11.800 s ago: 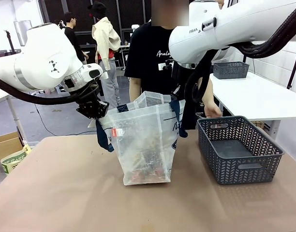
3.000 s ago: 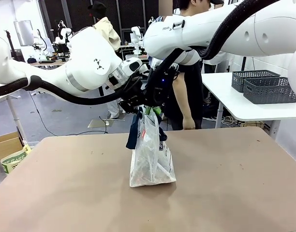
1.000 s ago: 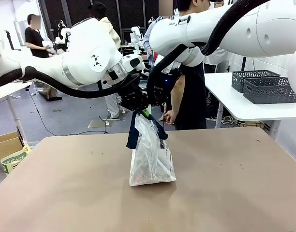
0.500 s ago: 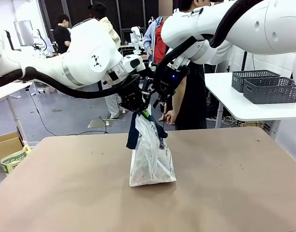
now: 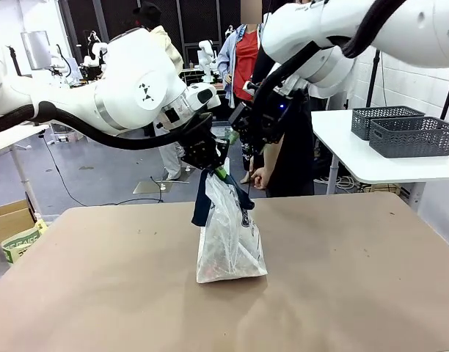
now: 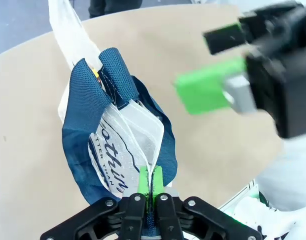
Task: Transfer purchased items from the store into the shopping bag.
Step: Move the Reusable shopping bag to the right side of the table.
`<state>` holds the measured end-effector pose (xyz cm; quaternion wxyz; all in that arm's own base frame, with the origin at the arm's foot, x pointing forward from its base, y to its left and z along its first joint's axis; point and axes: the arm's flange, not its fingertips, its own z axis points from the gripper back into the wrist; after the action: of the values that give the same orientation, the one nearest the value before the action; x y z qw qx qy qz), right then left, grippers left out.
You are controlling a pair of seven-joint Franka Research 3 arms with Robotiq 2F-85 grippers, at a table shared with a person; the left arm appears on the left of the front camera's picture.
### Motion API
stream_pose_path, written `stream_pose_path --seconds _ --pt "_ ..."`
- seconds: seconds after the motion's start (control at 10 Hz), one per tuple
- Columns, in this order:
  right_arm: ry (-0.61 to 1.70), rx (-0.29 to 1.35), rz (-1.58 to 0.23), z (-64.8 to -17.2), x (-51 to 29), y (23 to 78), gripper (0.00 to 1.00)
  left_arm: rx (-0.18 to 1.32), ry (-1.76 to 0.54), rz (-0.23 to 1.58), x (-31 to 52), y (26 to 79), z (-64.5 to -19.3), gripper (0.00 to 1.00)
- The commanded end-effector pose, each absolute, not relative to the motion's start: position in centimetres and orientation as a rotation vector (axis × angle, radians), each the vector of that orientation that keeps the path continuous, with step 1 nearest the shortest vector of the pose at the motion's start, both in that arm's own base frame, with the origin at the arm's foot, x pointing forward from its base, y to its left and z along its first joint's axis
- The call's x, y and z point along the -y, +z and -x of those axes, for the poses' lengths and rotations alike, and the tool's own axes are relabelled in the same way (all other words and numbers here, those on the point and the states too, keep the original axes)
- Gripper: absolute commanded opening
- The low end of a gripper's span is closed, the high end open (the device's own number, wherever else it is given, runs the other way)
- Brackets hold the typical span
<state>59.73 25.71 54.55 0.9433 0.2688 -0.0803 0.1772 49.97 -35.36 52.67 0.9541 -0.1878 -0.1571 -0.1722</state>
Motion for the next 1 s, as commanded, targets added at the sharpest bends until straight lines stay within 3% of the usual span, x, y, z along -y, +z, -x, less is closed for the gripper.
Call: stream_pose_path --seconds 0.0,0.5,0.9 --pt "0.457 0.177 -0.473 -54.7 -22.7 53.6 1.00 0.315 -0.349 0.378 35.2 52.5 -49.8 0.00" --pt "0.841 0.383 -0.312 -44.3 -15.6 55.0 1.00 0.315 -0.349 0.378 35.2 52.5 -49.8 0.00" --pt "0.919 0.459 -0.386 -42.1 -8.4 58.5 1.00 0.315 -0.349 0.378 35.2 52.5 -49.8 0.00"
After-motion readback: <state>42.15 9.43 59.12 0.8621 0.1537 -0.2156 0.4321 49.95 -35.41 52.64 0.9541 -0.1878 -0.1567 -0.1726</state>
